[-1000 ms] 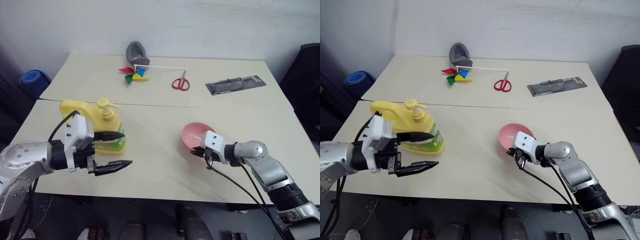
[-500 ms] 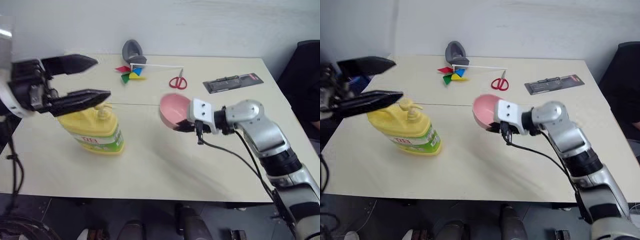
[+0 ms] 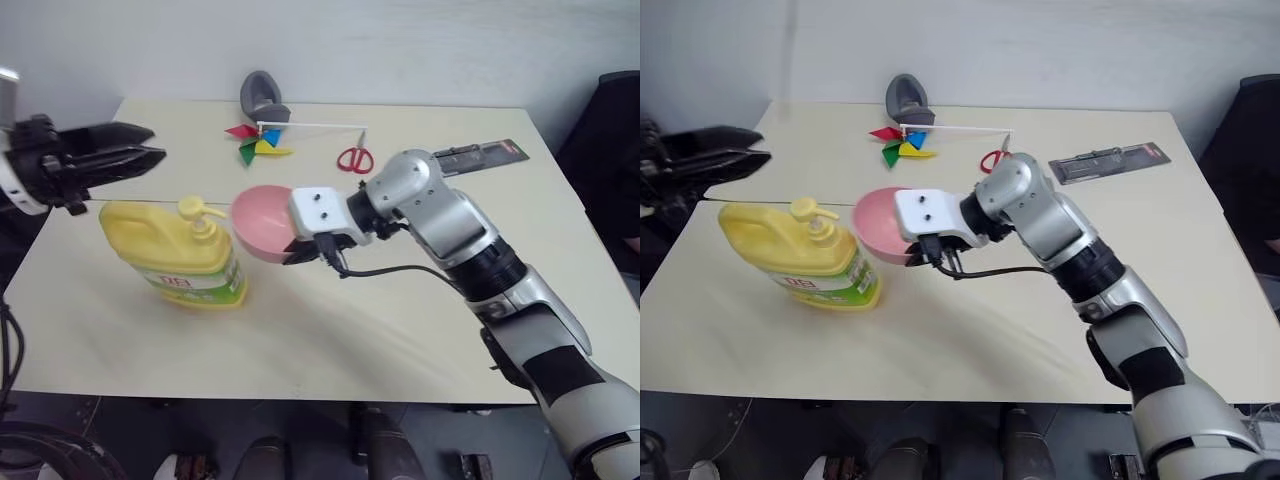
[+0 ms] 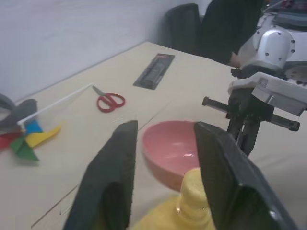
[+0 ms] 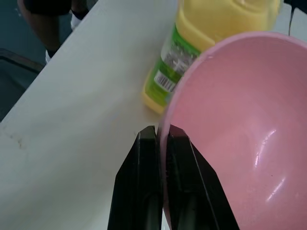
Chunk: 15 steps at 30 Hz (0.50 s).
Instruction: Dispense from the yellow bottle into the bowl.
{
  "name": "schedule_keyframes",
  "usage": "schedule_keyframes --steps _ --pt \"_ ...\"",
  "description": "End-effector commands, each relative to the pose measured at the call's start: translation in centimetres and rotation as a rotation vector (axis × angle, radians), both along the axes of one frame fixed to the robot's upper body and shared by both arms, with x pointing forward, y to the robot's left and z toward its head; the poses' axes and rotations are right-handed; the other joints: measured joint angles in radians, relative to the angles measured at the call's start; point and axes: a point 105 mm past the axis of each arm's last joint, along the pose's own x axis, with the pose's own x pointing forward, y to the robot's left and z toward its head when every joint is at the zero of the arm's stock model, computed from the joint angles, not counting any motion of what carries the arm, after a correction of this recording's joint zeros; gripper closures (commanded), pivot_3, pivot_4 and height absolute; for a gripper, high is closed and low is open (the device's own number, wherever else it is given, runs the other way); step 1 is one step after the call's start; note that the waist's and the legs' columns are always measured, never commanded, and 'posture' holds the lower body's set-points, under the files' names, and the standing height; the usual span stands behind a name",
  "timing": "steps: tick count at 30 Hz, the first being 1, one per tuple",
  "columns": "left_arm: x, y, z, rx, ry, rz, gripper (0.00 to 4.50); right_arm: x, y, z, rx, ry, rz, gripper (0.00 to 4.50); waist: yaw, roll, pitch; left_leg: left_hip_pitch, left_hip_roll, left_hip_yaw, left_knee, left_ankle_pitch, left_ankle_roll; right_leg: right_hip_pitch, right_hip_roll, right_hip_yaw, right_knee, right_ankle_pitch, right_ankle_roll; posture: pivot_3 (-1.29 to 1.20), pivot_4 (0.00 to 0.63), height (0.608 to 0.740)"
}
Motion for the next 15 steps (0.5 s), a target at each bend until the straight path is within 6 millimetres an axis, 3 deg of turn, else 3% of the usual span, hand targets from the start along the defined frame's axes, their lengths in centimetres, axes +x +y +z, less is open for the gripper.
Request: schedule_keyframes --steps 1,4,15 --pt "-0.2 -0.6 0.5 0.023 -0.047 -0.02 3.68 -0.3 0.8 2.0 0.007 -0.069 0.043 4.5 -0.009 0.0 0.0 0.0 0.0 0.0 0.0 0.0 0.0 0.0 -0.003 -0.007 0.0 0.0 0.0 0.0 0.15 0.74" --pt "-0.2 -0.7 -0.2 0.036 -0.031 -0.03 4.45 -0.4 1.1 2.5 0.008 -0.068 0.054 4.5 -0.017 0.0 0.0 -0.001 -0.001 0.0 0.001 0.0 0.0 0.0 -0.008 -0.017 0.0 0.001 -0.002 0.0 0.15 0.74" --pt "-2.1 -0.7 -0.8 0.025 0.01 -0.063 4.45 -1.1 0.9 2.5 -0.06 -0.072 0.117 4.5 -0.023 0.0 0.0 0.0 0.0 0.001 0.002 0.0 0.0 0.0 -0.008 -0.018 0.002 0.002 -0.004 0.0 0.15 0.74"
